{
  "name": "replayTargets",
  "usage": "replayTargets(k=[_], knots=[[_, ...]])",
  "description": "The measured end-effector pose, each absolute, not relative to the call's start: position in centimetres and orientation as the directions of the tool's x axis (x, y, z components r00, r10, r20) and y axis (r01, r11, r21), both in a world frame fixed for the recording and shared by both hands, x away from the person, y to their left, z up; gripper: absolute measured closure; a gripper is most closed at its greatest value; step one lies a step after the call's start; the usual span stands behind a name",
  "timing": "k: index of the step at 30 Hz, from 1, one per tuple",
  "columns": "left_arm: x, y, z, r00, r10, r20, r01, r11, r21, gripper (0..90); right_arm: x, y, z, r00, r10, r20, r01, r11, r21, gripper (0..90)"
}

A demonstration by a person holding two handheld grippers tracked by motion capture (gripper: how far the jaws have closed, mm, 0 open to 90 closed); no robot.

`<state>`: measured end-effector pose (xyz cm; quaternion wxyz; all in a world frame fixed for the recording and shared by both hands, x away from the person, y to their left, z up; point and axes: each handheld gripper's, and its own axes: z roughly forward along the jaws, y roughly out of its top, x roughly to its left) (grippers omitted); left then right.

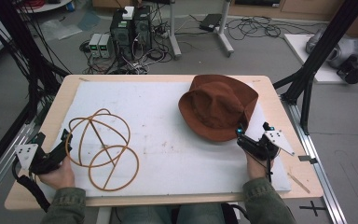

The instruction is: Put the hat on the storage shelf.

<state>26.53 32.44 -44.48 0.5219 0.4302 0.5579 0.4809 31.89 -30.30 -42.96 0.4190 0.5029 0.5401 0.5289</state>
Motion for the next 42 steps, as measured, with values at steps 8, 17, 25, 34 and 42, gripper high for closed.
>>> replayTargets(k=[8,17,25,34,42], knots=[[26.6,32.4,-44.5,-0.085,0.982,-0.166,-0.019,0.165,0.986,16.4,32.0,-30.3,-43.0,-0.149,0.987,0.065,0.114,-0.048,0.992,4.1],[26.6,32.5,-44.5,-0.080,0.982,-0.173,-0.014,0.173,0.985,16.4,31.9,-29.9,-42.6,-0.147,0.988,0.048,0.091,-0.034,0.995,4.1],[26.5,32.7,-44.6,-0.089,0.979,-0.184,-0.020,0.183,0.983,16.3,32.2,-29.6,-42.5,-0.150,0.988,0.041,0.103,-0.025,0.994,4.1],[26.5,32.7,-44.6,-0.093,0.978,-0.186,-0.021,0.185,0.983,16.4,33.8,-29.9,-40.2,-0.164,0.985,0.052,0.074,-0.040,0.996,4.1],[26.5,32.7,-44.6,-0.094,0.978,-0.188,-0.020,0.187,0.982,16.3,35.9,-29.6,-37.9,-0.170,0.983,0.070,0.088,-0.055,0.995,4.1]])
